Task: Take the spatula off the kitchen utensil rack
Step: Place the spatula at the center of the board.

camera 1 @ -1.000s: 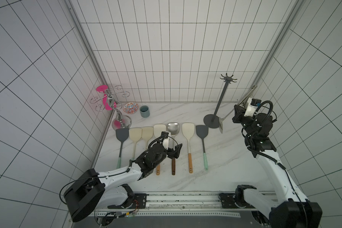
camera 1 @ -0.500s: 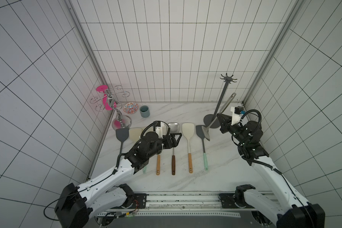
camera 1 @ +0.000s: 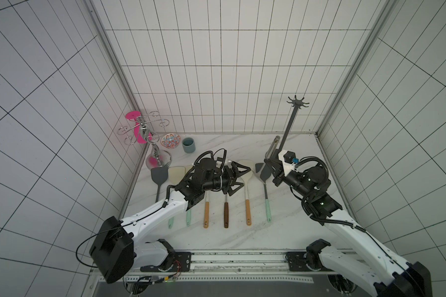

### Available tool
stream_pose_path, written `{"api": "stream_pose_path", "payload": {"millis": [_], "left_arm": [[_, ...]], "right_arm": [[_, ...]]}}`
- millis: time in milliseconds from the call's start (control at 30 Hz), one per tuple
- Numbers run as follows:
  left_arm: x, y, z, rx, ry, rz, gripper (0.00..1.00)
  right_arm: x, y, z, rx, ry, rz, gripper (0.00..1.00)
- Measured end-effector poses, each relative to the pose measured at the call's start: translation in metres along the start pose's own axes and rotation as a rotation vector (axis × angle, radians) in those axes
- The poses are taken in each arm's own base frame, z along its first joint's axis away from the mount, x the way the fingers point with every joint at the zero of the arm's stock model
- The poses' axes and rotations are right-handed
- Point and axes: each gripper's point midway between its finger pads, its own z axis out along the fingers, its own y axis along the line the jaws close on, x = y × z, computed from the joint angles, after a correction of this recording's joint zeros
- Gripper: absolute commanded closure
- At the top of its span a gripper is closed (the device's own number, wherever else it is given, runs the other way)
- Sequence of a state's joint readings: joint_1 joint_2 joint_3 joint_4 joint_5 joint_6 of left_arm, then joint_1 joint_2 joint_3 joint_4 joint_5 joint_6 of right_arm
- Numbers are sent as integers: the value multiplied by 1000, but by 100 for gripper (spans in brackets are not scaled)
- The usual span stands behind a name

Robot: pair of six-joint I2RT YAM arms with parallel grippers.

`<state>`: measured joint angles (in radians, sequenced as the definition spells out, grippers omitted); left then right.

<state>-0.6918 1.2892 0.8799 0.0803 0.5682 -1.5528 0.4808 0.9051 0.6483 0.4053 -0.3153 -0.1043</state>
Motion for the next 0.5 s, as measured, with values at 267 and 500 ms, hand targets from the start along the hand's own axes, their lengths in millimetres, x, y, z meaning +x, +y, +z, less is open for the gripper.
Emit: {"api": "stream_pose_path", "payload": {"millis": [267, 500], "left_arm": [[0, -6, 25, 60, 112, -248, 3], [-5, -25, 44, 118, 167, -328, 3]], "right_arm": [[0, 19, 0, 6, -29, -90, 100], [-5, 48, 5, -38, -61, -161, 100]]}}
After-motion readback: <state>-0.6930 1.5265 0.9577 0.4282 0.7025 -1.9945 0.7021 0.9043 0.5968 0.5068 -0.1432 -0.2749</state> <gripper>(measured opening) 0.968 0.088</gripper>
